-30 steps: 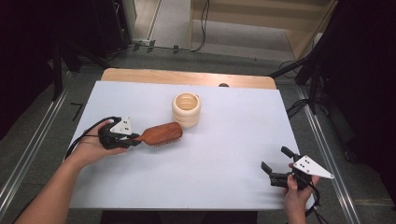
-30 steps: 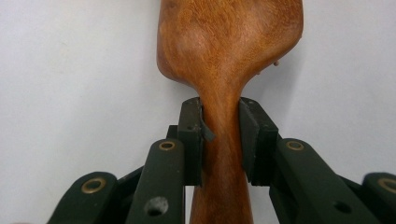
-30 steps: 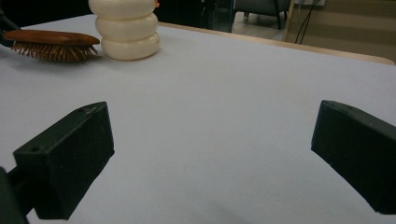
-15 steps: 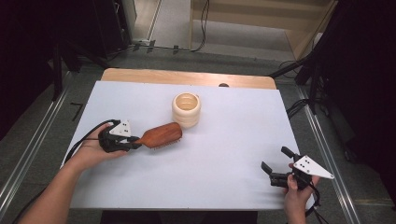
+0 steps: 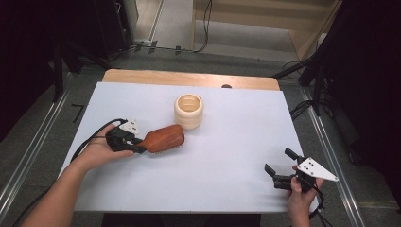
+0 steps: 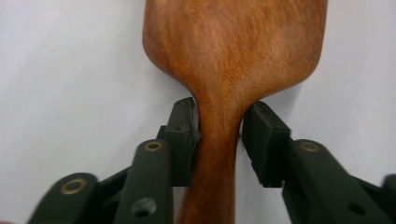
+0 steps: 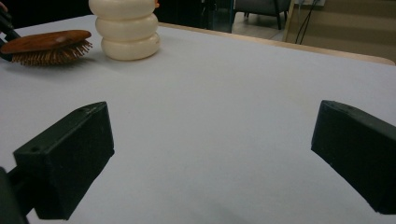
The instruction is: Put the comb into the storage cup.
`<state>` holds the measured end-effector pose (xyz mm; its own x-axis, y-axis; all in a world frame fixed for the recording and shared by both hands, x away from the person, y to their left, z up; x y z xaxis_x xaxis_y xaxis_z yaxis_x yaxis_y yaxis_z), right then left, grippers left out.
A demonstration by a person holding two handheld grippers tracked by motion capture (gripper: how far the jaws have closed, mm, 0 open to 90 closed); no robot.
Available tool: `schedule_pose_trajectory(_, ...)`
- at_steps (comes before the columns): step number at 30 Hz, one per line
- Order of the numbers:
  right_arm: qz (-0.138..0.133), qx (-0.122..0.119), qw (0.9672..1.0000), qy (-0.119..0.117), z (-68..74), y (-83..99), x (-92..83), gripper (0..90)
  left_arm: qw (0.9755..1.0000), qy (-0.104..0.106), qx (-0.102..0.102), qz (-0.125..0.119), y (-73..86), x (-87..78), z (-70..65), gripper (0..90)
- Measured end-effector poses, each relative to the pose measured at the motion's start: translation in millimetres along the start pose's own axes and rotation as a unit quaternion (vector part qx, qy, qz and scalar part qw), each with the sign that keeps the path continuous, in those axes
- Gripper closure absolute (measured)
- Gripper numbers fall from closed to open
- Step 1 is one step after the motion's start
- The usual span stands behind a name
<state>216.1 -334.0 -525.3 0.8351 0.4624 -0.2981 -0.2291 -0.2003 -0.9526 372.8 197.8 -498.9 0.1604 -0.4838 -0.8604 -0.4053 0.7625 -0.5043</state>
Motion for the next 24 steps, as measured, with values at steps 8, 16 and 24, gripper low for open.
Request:
schedule_pose_trajectory(8,0.000,0.000,1.0000,0.000,0.0,0.0,-0.1,0.0,0.9997,0.000,0.017,-0.017,3.8,-1.5,-2.1,72.1)
schedule_pose_trajectory(16,0.000,-0.001,1.0000,0.000,-0.1,0.0,0.2,0.0,0.9982,0.002,0.005,-0.060,8.4,-0.5,-6.8,72.1)
schedule_pose_trajectory(24,0.001,0.000,1.0000,0.000,0.0,0.0,0.3,0.0,0.9955,-0.005,0.002,-0.095,7.3,-7.7,-16.3,72.2)
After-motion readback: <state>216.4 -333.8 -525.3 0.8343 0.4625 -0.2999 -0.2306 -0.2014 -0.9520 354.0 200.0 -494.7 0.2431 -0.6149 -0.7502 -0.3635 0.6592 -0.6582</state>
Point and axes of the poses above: each handheld gripper's, and its own axes: x roughly forward along the jaws, y roughly out of its underside, z roughly to its left, the point moved 2 cm from there along x, roughly forward along the jaws, and after that the axes turned 7 degrees about -x, right-handed, at the moved point
